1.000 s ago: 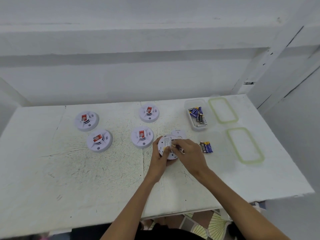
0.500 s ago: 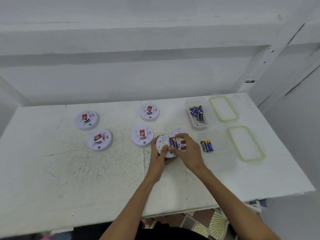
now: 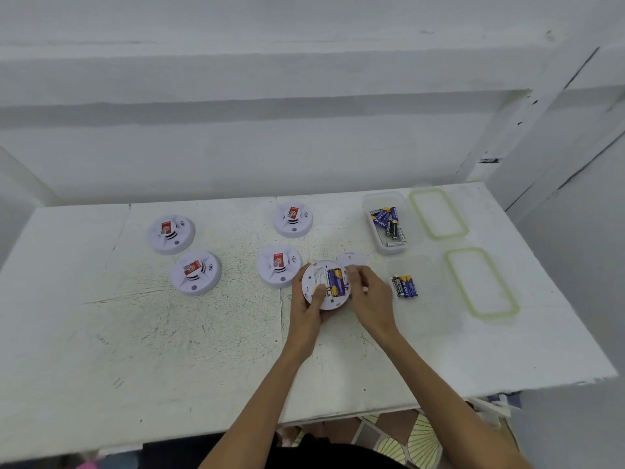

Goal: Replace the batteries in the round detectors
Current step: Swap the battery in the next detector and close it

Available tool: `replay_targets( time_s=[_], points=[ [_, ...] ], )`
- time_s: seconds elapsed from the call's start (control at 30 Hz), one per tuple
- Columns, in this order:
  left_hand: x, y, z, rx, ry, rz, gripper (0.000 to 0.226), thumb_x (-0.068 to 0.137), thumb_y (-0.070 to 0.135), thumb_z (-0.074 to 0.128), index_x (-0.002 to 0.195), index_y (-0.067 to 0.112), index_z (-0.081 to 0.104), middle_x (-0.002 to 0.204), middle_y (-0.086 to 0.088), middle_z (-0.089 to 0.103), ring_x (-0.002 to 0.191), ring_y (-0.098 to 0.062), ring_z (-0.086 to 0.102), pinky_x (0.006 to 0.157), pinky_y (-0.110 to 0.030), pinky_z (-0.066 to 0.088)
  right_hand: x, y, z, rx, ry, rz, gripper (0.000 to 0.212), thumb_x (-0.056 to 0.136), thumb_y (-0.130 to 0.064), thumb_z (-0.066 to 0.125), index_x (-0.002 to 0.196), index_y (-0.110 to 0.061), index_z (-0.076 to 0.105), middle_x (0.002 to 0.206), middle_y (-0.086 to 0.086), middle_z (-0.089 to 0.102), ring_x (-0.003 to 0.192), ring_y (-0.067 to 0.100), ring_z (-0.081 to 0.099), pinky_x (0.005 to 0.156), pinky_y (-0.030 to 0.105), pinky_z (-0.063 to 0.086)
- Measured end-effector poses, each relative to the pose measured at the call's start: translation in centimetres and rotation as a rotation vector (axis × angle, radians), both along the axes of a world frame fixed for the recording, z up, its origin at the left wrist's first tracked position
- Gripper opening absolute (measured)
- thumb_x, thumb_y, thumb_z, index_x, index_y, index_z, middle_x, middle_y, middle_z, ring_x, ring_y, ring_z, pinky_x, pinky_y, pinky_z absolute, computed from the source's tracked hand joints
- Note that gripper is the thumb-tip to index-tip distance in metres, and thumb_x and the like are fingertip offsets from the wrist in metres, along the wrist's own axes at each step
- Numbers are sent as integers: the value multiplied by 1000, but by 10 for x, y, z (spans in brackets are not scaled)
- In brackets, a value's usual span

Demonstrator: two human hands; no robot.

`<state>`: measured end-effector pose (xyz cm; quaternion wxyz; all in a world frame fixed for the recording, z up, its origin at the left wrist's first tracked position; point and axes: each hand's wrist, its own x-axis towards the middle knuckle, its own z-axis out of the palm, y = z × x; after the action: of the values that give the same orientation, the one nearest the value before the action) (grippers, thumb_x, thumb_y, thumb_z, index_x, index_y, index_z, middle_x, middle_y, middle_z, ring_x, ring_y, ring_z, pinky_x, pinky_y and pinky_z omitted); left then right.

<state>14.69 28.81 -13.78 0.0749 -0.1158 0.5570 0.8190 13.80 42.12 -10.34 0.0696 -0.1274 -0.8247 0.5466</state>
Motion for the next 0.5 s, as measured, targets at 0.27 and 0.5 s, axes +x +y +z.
replay_targets(
  time_s=[0.27, 0.5],
  points=[
    [3, 3, -6, -11, -59, 134, 72, 80, 17, 73, 142, 31, 39, 144, -7, 55, 131, -31, 58, 98, -66, 54, -9, 7, -22, 394, -13, 32, 38, 96, -12, 59, 134, -8, 53, 134, 9, 53, 123, 23, 50, 101, 30, 45],
    [4, 5, -3, 41, -16, 198, 75, 84, 30, 73, 150, 29, 38, 144, -5, 57, 126, -28, 63, 76, -37, 62, -15, -1, -37, 676, -91, 53, 42, 95, -30, 64, 130, -8, 55, 142, 21, 48, 131, 39, 39, 103, 55, 43]
  ],
)
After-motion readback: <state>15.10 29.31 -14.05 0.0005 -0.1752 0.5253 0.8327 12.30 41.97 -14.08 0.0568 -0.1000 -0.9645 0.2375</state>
